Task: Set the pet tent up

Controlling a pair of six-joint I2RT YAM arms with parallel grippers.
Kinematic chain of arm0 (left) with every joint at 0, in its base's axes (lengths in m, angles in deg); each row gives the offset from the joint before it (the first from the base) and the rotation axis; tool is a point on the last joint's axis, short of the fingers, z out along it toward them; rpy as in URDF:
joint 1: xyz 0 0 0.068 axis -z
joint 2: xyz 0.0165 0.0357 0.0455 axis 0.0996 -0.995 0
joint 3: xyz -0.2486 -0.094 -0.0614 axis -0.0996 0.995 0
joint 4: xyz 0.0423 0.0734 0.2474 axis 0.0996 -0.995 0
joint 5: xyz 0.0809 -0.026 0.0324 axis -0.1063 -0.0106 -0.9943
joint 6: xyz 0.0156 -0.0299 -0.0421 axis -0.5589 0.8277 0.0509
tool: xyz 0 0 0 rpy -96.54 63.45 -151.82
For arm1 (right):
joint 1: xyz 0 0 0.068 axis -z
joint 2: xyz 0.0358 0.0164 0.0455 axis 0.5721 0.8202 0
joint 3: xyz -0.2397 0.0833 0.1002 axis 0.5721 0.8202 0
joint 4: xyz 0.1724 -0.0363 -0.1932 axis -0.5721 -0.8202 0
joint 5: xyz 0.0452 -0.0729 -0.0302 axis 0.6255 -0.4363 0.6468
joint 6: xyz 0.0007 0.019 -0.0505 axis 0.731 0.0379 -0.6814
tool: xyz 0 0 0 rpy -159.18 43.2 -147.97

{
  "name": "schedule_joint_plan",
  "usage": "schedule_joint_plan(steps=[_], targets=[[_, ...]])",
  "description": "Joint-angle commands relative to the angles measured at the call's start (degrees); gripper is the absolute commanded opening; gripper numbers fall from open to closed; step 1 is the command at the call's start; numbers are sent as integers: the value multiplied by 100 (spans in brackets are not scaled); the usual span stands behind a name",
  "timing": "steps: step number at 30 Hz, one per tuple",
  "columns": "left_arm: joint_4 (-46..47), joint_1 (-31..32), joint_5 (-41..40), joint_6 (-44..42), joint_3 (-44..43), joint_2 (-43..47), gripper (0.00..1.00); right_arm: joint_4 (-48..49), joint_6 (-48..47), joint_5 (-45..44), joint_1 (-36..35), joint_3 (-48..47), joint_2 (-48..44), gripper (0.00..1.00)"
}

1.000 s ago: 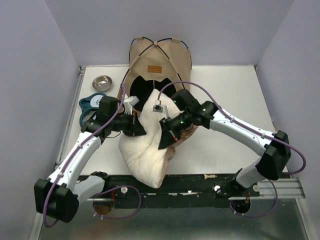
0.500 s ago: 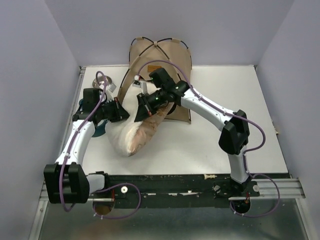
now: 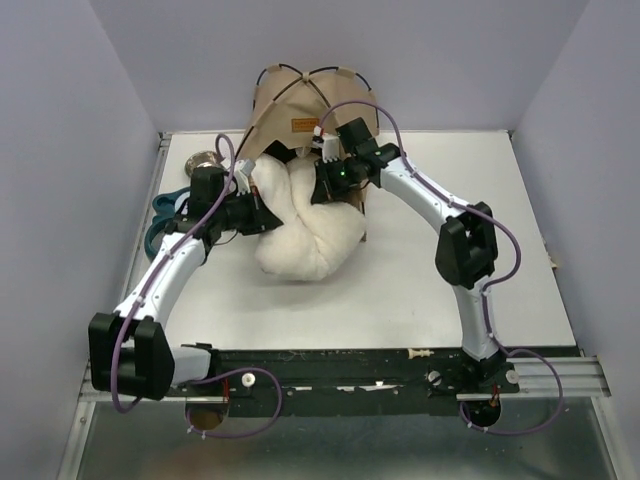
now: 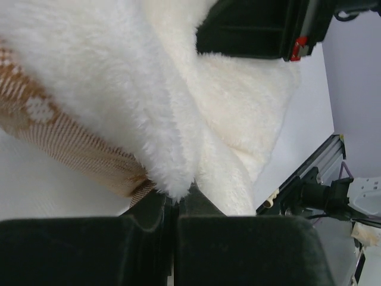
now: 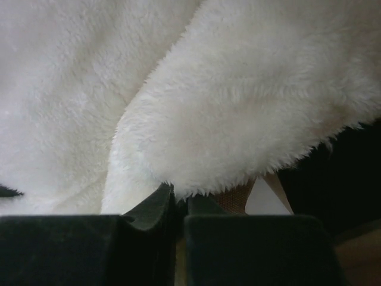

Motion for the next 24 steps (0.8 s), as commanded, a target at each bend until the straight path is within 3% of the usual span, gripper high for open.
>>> schedule_joint_plan(steps=[1, 6, 7, 8, 9, 11, 13, 16, 19, 24], targets=[[443, 96, 302, -424, -762, -534, 0, 451, -25, -309, -115, 354, -634, 1], [400, 123, -92, -953, -1702, -1430, 0, 914, 19, -423, -98, 1512, -1820, 1], [452, 123, -311, -953, -1861, -1545, 0, 1021, -15, -511, -98, 1707, -1970, 4], [548, 123, -557, -971, -1949, -1633, 0, 1040, -137, -616, -98, 1735, -1998, 18], [653, 123, -690, -954, -2011, -1712, 0, 988, -269, -695, -89, 1666, -1955, 24], [751, 131, -910, -936, -2152, -1836, 2, 943, -428, -941, -28, 1420, -1797, 26], [629, 123, -1008, -953, -2292, -1941, 33, 716, -446, -1074, 78, 1078, -1516, 41], [225, 53, -570, -1181, -2320, -1793, 55, 180, -499, -855, 245, 453, -1260, 64], [-144, -9, -174, -1734, -2039, -1240, 71, -128, -648, -530, 324, 504, -1426, 79], [-627, -483, 1081, -2639, -1450, -150, 95, -497, -955, 383, 421, 1146, -2155, 93]])
